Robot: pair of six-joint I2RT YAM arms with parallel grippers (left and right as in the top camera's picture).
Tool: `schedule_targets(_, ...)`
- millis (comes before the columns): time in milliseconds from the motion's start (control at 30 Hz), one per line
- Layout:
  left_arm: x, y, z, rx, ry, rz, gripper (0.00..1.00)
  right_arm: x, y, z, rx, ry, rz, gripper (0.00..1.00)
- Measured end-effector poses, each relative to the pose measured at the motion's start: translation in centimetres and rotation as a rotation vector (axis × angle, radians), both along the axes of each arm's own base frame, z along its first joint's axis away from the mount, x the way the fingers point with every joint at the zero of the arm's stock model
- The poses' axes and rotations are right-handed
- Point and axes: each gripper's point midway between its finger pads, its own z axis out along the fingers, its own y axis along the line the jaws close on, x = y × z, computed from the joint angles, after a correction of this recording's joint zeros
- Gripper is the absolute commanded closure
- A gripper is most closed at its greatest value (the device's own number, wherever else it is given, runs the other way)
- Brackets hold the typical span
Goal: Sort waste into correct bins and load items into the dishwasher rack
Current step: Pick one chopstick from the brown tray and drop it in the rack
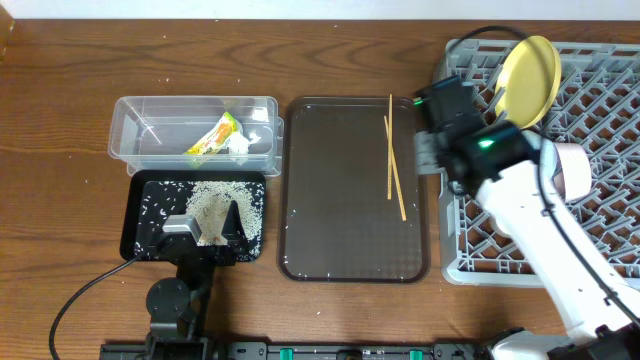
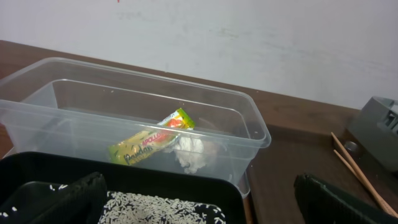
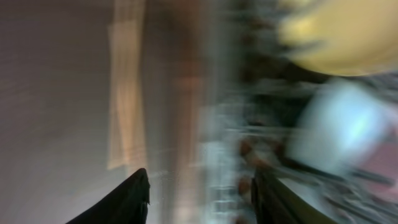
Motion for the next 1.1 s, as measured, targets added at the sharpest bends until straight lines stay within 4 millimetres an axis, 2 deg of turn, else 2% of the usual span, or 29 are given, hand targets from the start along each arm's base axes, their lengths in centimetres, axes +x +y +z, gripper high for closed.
schedule_targets(100, 0.0, 0.0, 0.0, 0.0, 0.0, 0.0, 0.02, 0.4, 4.2, -1.6, 0.041, 0.013, 0.104, 0.43)
schedule_targets(167, 0.0, 0.0, 0.0, 0.0, 0.0, 0.0, 0.02, 1.4, 5.5, -3.0, 0.048, 0.012, 0.118, 0.44)
schedule_targets(233, 0.0, 0.0, 0.0, 0.0, 0.0, 0.0, 0.02, 3.2, 6.0, -4.9, 0.047, 0.007, 0.107, 0.5)
schedule_targets(400, 0.0, 0.0, 0.0, 0.0, 0.0, 0.0, 0.02, 6.4, 5.8, -11.2, 0.042, 0.049, 0.035, 0.61)
schedule_targets(533, 0.0, 0.0, 0.0, 0.0, 0.0, 0.0, 0.02, 7.0, 4.5, -15.5, 0.038, 0.12, -0.025, 0.71)
schedule_targets(633, 0.0, 0.0, 0.0, 0.0, 0.0, 0.0, 0.02, 6.7, 3.9, -18.1, 0.027, 0.176, -0.044, 0.9)
schedule_targets(700, 0.0, 0.0, 0.0, 0.0, 0.001, 0.0, 0.01, 7.1, 4.2, -17.9, 0.043, 0.166, -0.046, 0.99)
schedule_targets(1000, 0.0, 0.0, 0.0, 0.0, 0.001, 0.0, 0.02, 6.0, 3.9, -17.8, 0.039, 0.208, -0.051, 0.99)
schedule_targets(1100, 0.0, 0.0, 0.0, 0.0, 0.001, 0.0, 0.02, 5.8, 4.0, -16.7, 0.052, 0.198, -0.046, 0.99)
